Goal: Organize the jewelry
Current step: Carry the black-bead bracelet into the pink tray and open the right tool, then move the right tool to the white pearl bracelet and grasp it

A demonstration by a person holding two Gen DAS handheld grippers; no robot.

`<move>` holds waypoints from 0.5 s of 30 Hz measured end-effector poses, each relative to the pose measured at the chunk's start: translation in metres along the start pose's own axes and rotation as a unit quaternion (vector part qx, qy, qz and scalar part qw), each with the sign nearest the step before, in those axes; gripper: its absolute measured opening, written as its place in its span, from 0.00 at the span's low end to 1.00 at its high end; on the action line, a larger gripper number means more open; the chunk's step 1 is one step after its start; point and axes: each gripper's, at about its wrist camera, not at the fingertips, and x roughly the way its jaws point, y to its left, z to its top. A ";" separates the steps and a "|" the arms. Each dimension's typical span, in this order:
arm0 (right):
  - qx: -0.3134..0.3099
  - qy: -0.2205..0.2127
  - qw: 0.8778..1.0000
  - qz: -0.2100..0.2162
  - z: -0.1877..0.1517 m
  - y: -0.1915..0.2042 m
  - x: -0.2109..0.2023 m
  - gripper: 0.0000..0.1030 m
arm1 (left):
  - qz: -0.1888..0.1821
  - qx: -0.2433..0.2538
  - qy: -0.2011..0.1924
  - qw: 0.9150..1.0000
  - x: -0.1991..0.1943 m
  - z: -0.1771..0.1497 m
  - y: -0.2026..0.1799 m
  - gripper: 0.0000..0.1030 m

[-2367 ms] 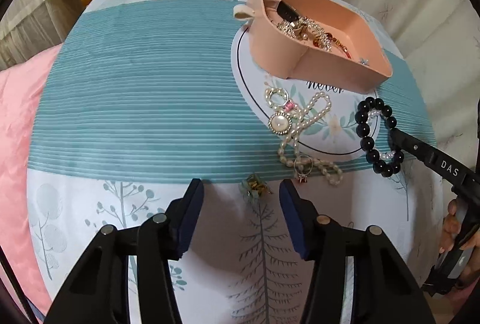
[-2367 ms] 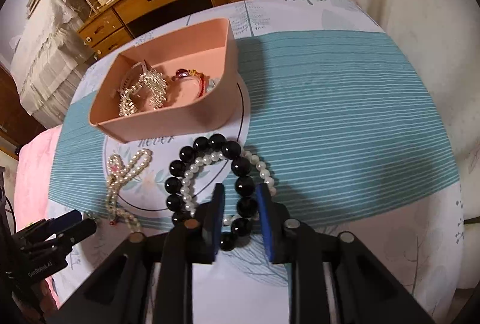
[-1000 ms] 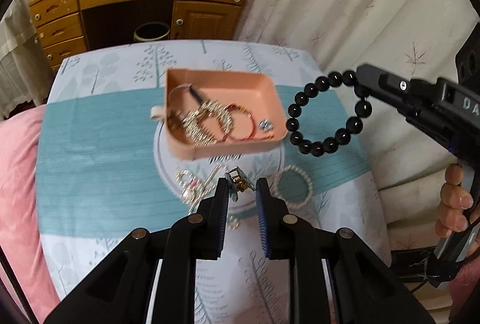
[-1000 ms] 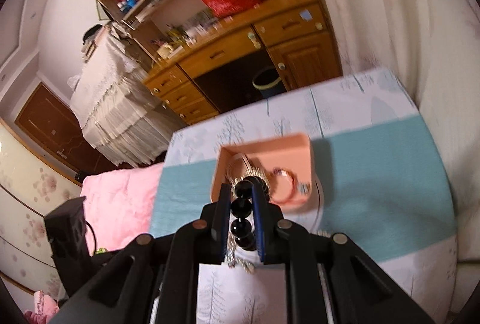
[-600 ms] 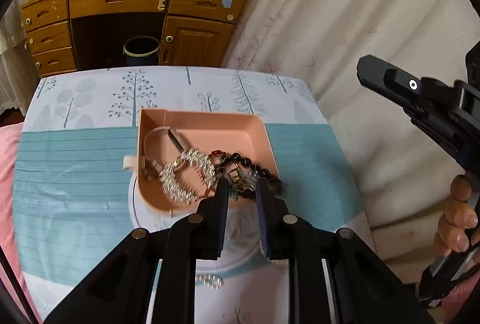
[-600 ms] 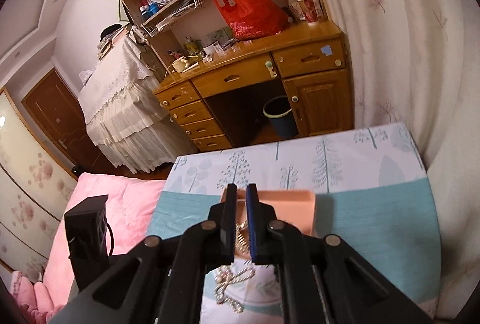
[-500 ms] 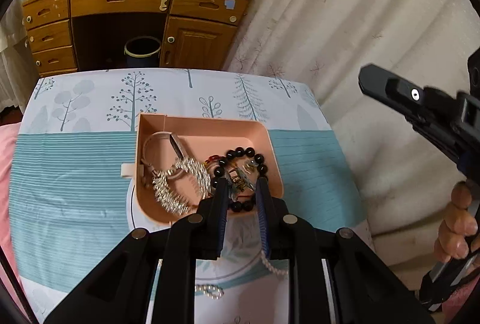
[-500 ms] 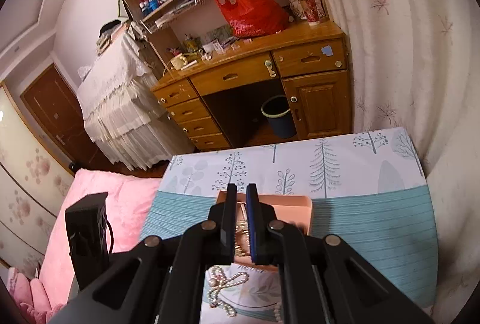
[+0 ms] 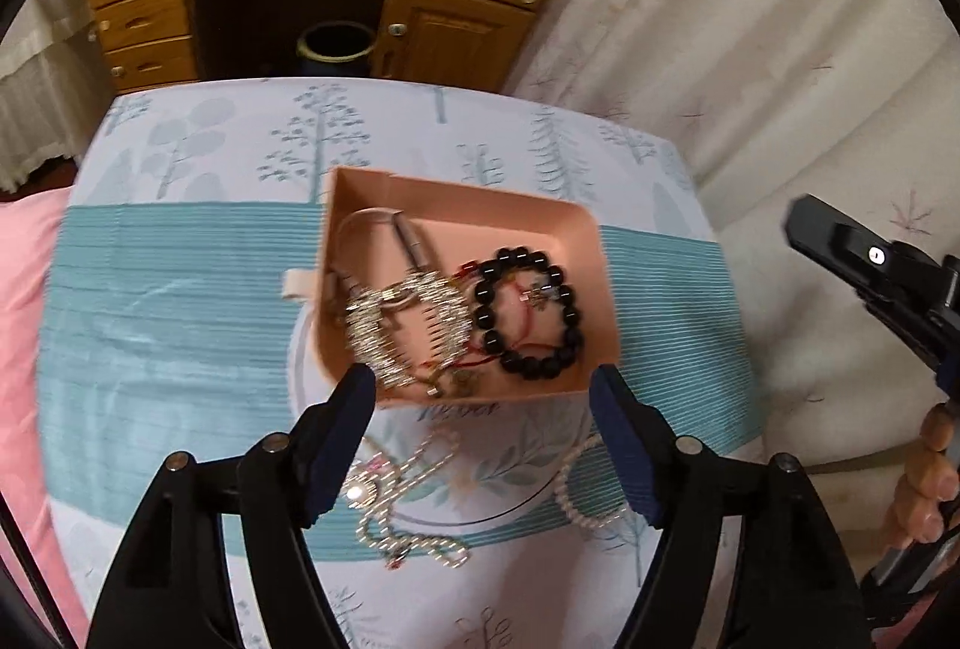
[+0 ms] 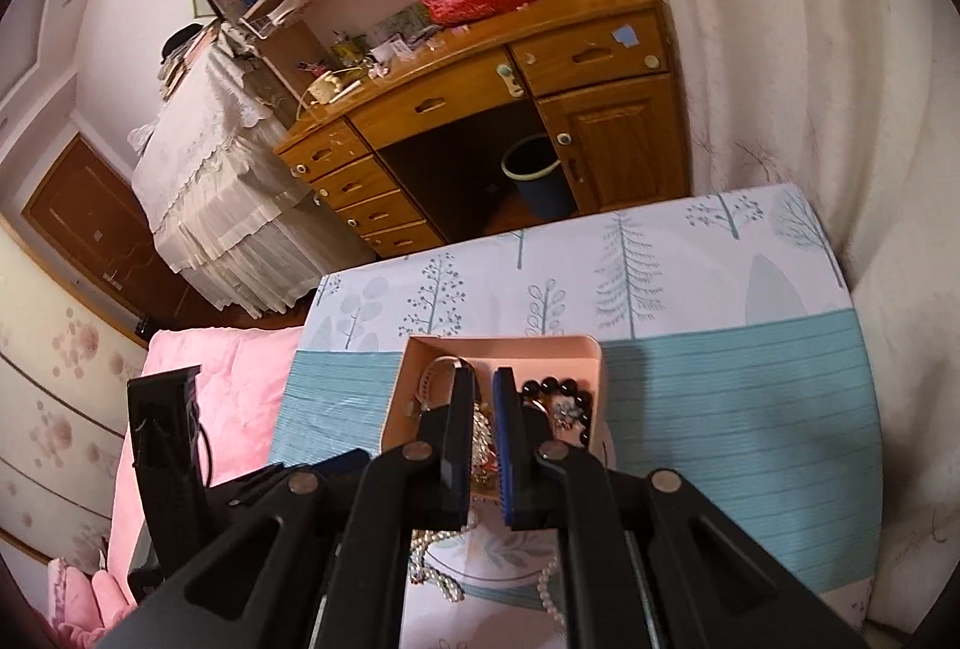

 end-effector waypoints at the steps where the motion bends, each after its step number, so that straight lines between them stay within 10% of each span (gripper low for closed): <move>1: 0.000 0.002 1.000 -0.002 -0.001 -0.001 -0.002 0.07 | 0.013 -0.003 -0.003 1.000 -0.003 -0.002 0.001 0.79; 7: -0.024 0.032 0.998 -0.039 -0.025 -0.007 -0.010 0.42 | 0.075 -0.023 0.011 0.997 -0.014 -0.036 0.014 0.81; 15: -0.073 0.091 0.988 -0.098 -0.079 -0.020 -0.005 0.44 | 0.076 -0.073 0.037 0.994 -0.024 -0.092 0.028 0.81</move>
